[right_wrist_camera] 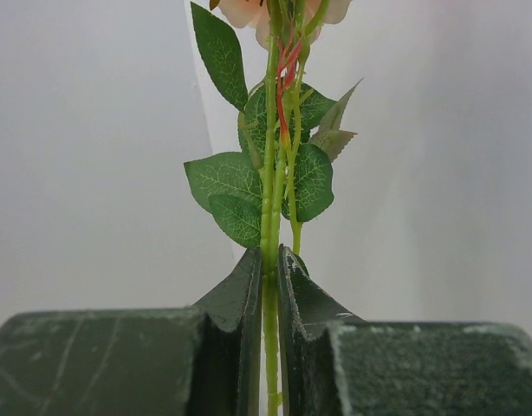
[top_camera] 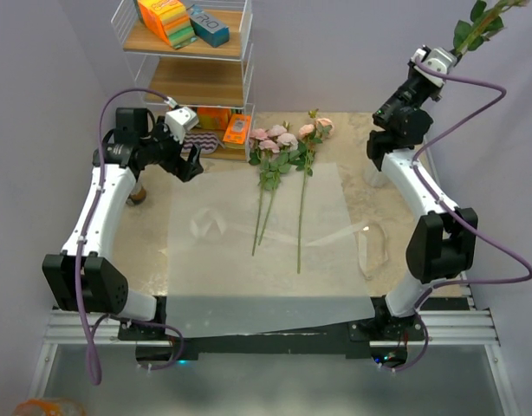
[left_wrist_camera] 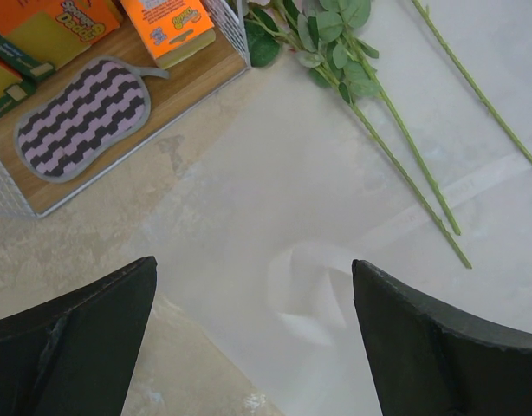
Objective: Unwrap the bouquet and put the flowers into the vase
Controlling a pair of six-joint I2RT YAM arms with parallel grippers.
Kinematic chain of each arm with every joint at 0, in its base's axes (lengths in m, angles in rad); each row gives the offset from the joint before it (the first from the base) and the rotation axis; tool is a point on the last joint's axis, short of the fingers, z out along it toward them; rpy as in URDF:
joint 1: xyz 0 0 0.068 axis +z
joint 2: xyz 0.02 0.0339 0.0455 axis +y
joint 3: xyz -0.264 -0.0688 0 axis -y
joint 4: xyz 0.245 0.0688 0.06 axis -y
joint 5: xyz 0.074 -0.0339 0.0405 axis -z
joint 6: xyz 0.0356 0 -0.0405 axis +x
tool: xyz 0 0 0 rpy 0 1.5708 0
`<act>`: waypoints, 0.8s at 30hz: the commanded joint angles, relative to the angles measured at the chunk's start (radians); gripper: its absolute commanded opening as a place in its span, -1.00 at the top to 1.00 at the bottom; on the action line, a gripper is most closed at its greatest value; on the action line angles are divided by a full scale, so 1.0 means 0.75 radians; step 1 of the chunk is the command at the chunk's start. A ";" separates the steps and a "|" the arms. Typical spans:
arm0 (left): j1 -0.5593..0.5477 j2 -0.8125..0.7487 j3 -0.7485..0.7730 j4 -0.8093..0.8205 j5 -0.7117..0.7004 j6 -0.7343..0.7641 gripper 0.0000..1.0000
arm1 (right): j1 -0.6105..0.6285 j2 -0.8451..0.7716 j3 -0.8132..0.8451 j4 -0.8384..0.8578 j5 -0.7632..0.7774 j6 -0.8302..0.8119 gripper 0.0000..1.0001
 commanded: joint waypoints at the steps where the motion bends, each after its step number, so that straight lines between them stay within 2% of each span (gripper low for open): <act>1: 0.009 0.046 0.115 -0.010 0.067 0.051 -0.98 | -0.009 0.018 0.018 0.288 0.021 -0.102 1.00; 8: 0.019 0.105 0.138 -0.024 0.102 0.078 -0.98 | -0.011 0.056 -0.002 0.448 0.011 -0.113 1.00; 24: 0.019 0.187 0.208 -0.065 0.145 0.072 -0.98 | -0.030 0.136 0.163 0.534 0.009 -0.064 1.00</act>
